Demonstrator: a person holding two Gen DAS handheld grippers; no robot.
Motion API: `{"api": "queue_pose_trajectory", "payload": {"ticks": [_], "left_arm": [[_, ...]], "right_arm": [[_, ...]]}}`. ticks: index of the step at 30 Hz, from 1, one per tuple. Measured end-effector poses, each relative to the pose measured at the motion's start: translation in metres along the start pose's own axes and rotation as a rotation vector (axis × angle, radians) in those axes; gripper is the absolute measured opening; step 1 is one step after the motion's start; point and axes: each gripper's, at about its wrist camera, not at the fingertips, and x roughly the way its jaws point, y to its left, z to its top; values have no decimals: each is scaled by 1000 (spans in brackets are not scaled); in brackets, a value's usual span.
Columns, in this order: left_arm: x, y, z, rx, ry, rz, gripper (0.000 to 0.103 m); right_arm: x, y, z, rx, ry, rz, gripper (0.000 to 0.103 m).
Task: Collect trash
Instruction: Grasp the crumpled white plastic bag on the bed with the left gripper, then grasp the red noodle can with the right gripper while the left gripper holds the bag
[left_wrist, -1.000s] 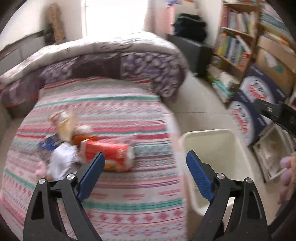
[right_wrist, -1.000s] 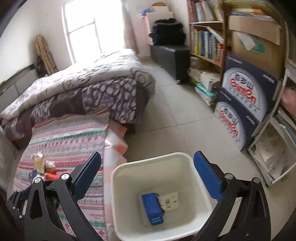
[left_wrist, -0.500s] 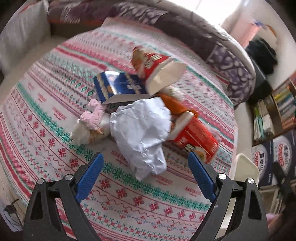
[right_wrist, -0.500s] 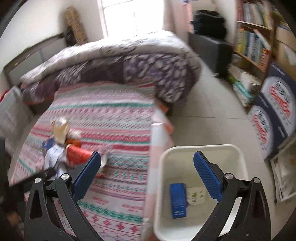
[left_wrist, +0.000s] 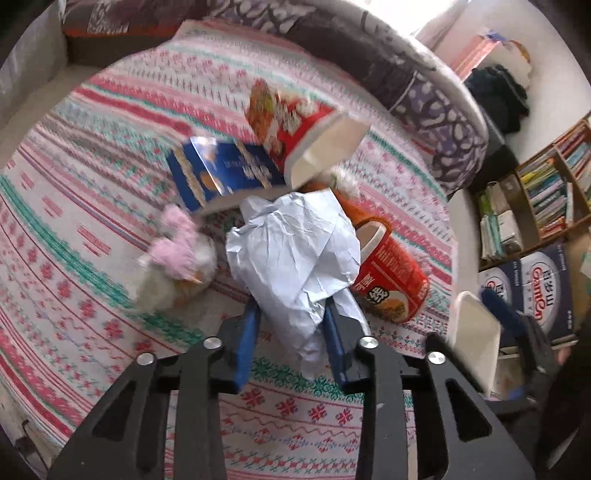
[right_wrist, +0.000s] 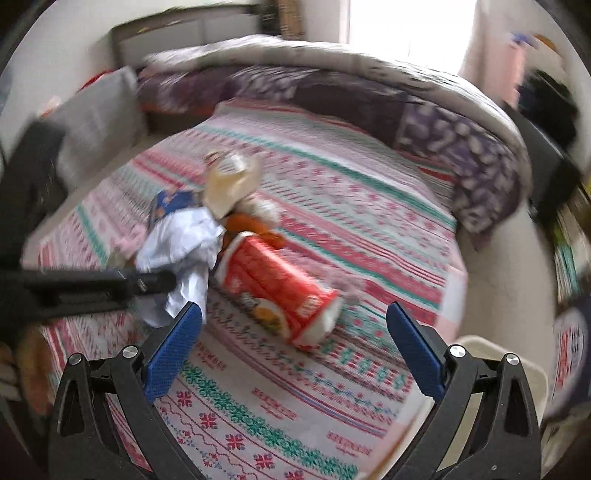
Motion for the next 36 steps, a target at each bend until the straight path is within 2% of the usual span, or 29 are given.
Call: {"api": "queue_pose_trajectory", "payload": {"ticks": [7,10,14,16,17,19,20,21,22,24,28,31,33,35,36], "left_arm": [[-49,18,7,26,-103,-23,28],[-63,25,12,19,-136,-31,28],[-72,32,15,13,-160,-28,29],[-71,36,15,7,-158,-25,29],[-70,36,15,6,-157,-22,29],[-69,38,15,6,-159,-11,29],[-70,40,15,6,-162,-4,29],[-70,40,15,4,-166,1,29],[-72,41,16,2,-171,4,29],[-73,42,16,-3,-180,5,29],[-77,44,18,-6,-195,5,29],[-77,44,19,-9,-191,-2,29],[-77,45,19,-14,-189,-6,29],[-77,48,18,-22,-184,-11,29],[-76,49,19,-24,-181,-13,29]], "right_arm": [[21,4,6,-44,15,-19,95],[31,8,8,-59,26,-30,87],[43,26,5,-144,42,-63,81],[49,37,2,-201,57,-98,74],[52,42,1,-226,65,-126,64],[51,44,1,-225,50,-139,54],[47,44,3,-207,37,-134,44],[42,41,8,-160,31,-94,4],[38,37,13,-109,32,-56,1],[28,32,17,-53,0,-15,0],[21,21,20,45,3,71,0],[20,19,20,43,0,48,6],[21,21,19,-5,-12,-9,52],[27,28,18,-78,-10,-56,61],[32,30,18,-107,0,-65,61]]}}
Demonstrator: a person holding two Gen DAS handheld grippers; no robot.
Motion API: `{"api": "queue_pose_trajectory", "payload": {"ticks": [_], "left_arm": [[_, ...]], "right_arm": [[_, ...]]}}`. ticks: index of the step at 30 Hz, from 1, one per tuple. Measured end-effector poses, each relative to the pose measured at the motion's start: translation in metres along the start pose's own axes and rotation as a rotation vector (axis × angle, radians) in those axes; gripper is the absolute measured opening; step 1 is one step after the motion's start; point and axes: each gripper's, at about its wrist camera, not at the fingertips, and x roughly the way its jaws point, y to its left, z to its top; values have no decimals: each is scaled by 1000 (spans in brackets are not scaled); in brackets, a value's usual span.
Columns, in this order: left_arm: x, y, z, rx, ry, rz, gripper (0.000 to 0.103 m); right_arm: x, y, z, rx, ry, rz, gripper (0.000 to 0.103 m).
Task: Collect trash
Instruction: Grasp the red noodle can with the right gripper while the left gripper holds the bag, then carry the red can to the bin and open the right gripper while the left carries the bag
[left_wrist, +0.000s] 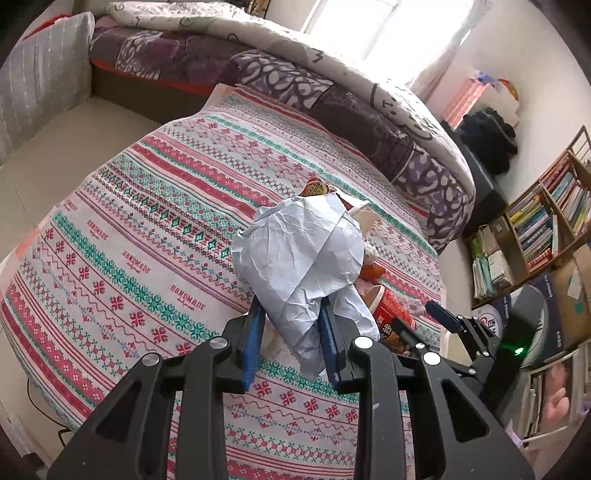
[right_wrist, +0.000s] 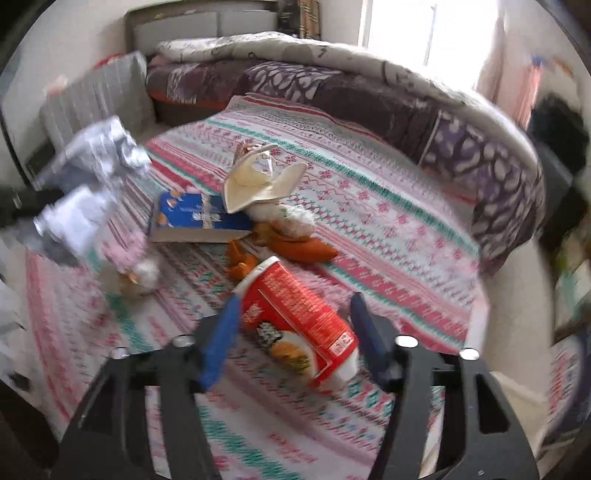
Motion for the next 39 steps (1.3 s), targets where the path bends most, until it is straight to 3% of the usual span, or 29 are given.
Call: {"api": "queue_pose_trajectory", "payload": {"ticks": [7,8,10,12,14,27,39], "left_arm": [[4,7,2,-13,13,0,29],[4,7,2,-14,14,0,29],[5,8,2,-17,14,2,29],[6,11,3,-25,14,4,30],[5,14,4,-35,7,6,30],[-5,3,7,-12,-55,15,29],[0,-28,4,46,-78,8,29]], "right_arm": [[35,24,-13,-193,75,-89,70],[37,28,-15,-216,70,-115,69],[34,32,-16,-237,48,-144,57],[25,26,-10,-166,27,-75,40],[14,20,-5,-96,-6,-34,36],[-34,-37,6,445,-124,346,35],[-73,-64,-10,530,-191,278,36]]}}
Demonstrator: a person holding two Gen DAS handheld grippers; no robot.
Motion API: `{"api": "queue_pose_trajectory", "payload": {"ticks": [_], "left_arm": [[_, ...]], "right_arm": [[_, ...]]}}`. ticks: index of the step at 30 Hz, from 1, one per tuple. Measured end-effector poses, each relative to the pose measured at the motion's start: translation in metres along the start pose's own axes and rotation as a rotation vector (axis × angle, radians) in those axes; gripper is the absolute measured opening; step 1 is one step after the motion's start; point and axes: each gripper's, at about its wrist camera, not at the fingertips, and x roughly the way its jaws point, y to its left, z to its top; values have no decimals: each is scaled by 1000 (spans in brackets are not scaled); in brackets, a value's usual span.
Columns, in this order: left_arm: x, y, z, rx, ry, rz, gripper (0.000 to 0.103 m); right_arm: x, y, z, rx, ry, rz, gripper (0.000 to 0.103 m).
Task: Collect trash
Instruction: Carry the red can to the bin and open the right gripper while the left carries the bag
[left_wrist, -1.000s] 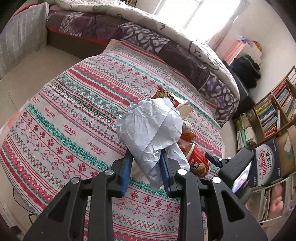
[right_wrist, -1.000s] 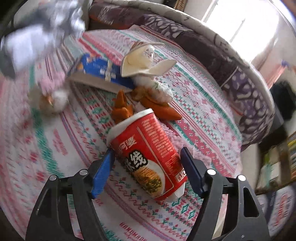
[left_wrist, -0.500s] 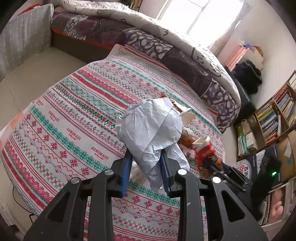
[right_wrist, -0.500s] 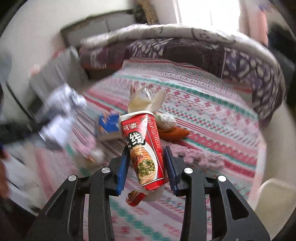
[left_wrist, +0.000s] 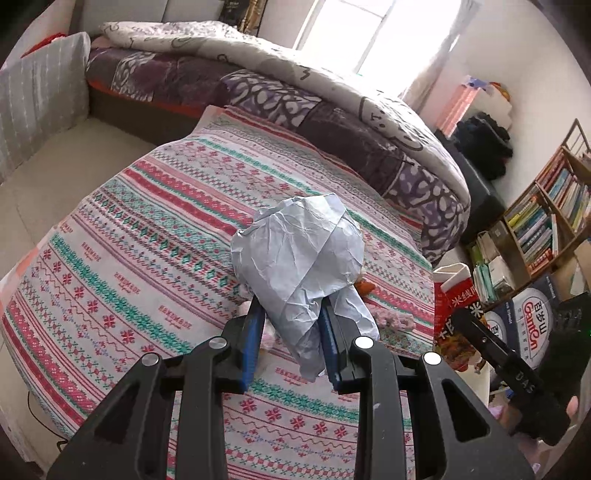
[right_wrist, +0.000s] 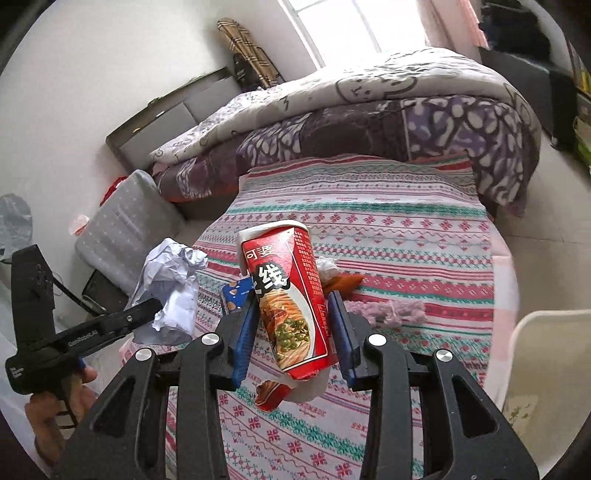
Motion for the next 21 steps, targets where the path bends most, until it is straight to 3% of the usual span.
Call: {"api": "queue_pose_trajectory", "payload": {"ticks": [21], "left_arm": [[23,-90,-19,151,22,-105,29]], "right_arm": [[-69,-76,-2,120,-68,-156,37]]}}
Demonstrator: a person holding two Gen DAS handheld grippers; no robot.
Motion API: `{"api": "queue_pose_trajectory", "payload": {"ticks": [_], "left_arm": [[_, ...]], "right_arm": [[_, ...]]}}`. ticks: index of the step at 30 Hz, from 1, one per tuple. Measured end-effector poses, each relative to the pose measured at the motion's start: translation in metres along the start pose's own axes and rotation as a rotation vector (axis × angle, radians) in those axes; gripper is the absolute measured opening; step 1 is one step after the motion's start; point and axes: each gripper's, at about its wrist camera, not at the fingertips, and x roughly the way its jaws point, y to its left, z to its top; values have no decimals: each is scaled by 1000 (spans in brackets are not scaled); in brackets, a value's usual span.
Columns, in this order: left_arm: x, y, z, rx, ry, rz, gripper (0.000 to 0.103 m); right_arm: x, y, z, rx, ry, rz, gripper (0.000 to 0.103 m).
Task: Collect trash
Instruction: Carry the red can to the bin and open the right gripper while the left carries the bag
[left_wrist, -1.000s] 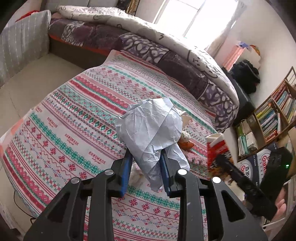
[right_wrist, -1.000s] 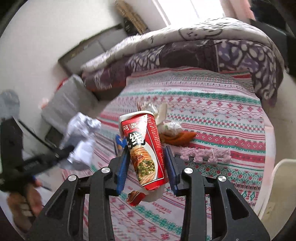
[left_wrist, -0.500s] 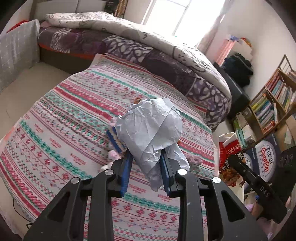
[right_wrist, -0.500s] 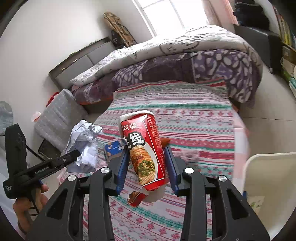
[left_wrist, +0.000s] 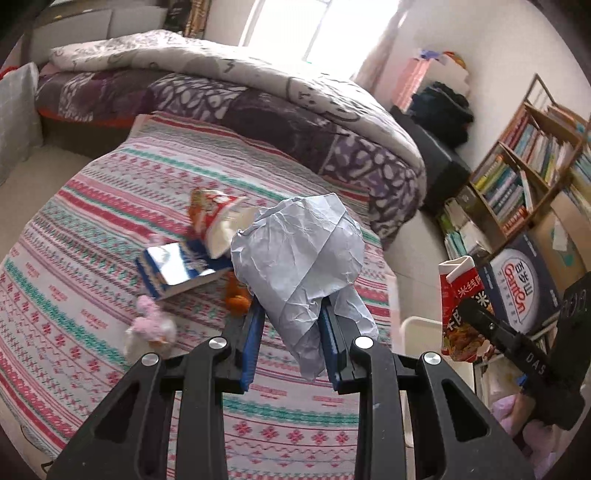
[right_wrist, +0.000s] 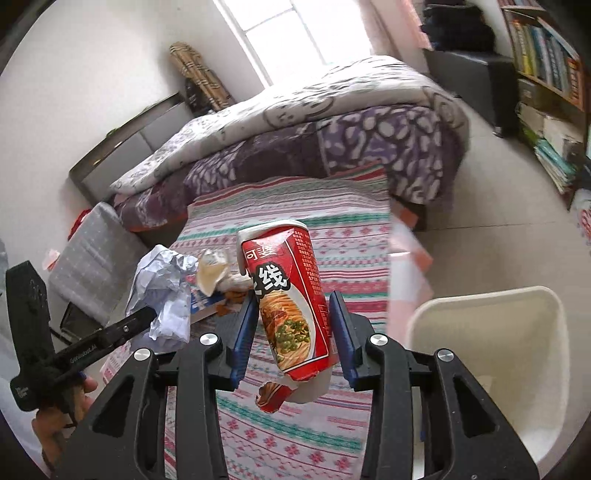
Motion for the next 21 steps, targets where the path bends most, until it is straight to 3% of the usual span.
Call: {"api": "queue_pose_trajectory", "payload": {"ticks": [16,21], "left_arm": [[24,-76,-22,133,39,-119,29],[30,-104,-31,185,59,-164,29]], "right_arm": [[-38,-101,-8,230,30,-219,40],[-54,-127,-13,284,9,-304,52]]}}
